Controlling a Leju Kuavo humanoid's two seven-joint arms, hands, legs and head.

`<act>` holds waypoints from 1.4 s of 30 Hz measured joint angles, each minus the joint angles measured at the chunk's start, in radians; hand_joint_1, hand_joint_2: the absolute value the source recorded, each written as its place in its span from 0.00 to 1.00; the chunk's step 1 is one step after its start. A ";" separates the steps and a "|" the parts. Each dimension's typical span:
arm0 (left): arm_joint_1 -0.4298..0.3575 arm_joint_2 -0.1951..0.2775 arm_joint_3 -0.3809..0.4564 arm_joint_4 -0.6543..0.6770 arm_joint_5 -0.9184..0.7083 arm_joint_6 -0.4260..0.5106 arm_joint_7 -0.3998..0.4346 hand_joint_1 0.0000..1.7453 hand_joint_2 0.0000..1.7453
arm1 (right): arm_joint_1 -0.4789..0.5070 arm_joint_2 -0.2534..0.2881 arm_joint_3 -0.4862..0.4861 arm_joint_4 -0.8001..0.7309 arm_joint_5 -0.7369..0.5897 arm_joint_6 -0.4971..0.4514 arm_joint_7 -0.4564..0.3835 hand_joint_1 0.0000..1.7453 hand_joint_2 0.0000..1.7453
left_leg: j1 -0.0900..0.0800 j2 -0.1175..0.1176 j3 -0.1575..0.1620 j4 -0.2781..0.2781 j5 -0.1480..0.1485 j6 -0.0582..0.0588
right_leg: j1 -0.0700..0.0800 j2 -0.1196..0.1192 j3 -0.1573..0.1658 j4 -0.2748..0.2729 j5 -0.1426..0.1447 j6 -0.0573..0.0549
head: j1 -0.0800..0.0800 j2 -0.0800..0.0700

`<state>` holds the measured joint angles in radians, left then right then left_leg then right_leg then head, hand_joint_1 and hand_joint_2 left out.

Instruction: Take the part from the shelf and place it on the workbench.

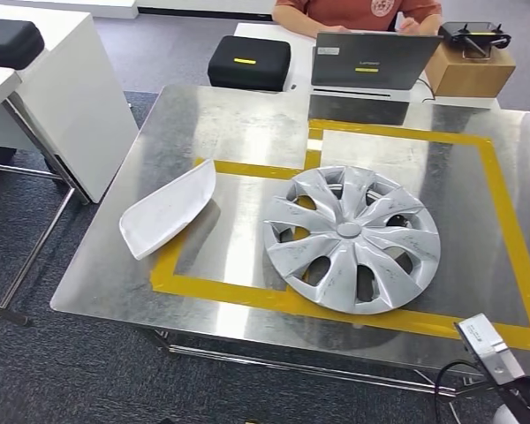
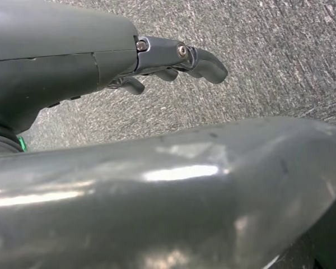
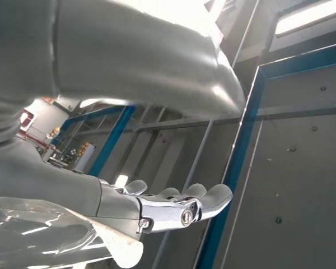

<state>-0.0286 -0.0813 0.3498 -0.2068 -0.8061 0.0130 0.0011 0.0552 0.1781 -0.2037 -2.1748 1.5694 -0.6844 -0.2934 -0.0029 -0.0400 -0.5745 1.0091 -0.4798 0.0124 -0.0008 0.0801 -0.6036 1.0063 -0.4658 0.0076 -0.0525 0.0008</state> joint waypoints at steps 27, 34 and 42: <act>0.000 0.002 0.001 0.004 -0.003 0.002 0.023 0.00 0.00 | 0.001 0.000 0.002 0.010 0.000 0.000 0.001 0.00 0.00 | 0.029 0.047 -0.102 0.296 -0.162 -0.034 | -0.018 -0.075 0.001 0.015 -0.008 0.003 | -0.005 0.000; -0.008 0.003 0.002 0.004 -0.003 0.004 0.023 0.00 0.00 | 0.001 0.000 0.001 0.011 0.000 0.000 0.001 0.00 0.00 | -0.003 0.042 0.095 -0.009 -0.071 0.004 | -0.010 -0.078 -0.036 0.013 0.042 0.026 | -0.004 0.000; -0.006 0.001 0.005 0.006 -0.009 0.002 0.028 0.00 0.00 | 0.004 -0.002 0.001 0.024 0.001 0.000 0.016 0.00 0.00 | -0.009 0.053 0.003 -0.022 0.023 0.033 | -0.018 -0.079 -0.093 0.269 -0.156 0.048 | 0.002 0.000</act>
<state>-0.0347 -0.0802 0.3546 -0.2010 -0.8154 0.0148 0.0291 0.0591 0.1764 -0.2026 -2.1505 1.5702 -0.6844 -0.2769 -0.0117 0.0130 -0.5715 0.9869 -0.4566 0.0457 -0.0187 0.0006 -0.6965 1.2757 -0.6216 0.0559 -0.0501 0.0008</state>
